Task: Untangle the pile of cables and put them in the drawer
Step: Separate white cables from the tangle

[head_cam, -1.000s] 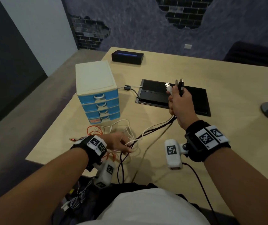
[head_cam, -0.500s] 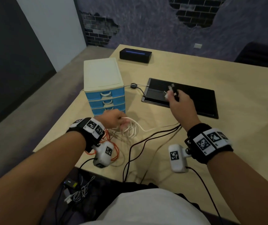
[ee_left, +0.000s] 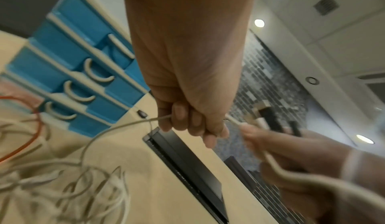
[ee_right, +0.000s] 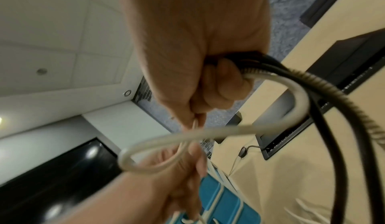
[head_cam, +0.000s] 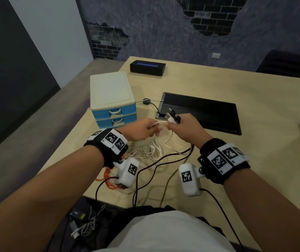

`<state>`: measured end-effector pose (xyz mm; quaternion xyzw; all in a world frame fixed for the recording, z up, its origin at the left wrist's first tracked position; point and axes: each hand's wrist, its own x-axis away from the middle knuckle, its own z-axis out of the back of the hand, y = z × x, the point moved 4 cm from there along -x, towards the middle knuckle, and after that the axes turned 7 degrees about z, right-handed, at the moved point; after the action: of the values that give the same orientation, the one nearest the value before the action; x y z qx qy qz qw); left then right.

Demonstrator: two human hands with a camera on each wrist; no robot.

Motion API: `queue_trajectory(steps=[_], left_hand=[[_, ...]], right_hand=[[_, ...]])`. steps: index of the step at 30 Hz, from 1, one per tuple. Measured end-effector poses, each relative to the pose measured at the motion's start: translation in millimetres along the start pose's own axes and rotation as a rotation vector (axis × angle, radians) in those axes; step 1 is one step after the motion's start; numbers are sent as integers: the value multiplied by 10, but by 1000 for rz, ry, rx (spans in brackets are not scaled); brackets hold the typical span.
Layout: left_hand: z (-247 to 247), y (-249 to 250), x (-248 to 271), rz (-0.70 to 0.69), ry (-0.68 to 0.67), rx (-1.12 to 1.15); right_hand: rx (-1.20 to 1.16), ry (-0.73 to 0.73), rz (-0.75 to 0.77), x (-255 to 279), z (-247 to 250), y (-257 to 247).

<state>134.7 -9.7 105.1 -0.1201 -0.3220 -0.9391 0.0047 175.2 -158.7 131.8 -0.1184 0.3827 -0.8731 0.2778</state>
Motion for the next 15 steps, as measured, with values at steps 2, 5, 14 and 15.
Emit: queue_trajectory(steps=[2, 5, 14, 15], left_hand=[[-65, -166, -13, 41, -17, -20], [-146, -545, 1, 156, -31, -32], [-204, -1188, 192, 344, -92, -21], [-188, -1159, 182, 345, -94, -21]], right_hand=[[-90, 152, -7, -3, 102, 10], [-175, 325, -19, 4, 266, 57], [-285, 674, -56, 82, 409, 308], [-272, 669, -41, 87, 393, 282]])
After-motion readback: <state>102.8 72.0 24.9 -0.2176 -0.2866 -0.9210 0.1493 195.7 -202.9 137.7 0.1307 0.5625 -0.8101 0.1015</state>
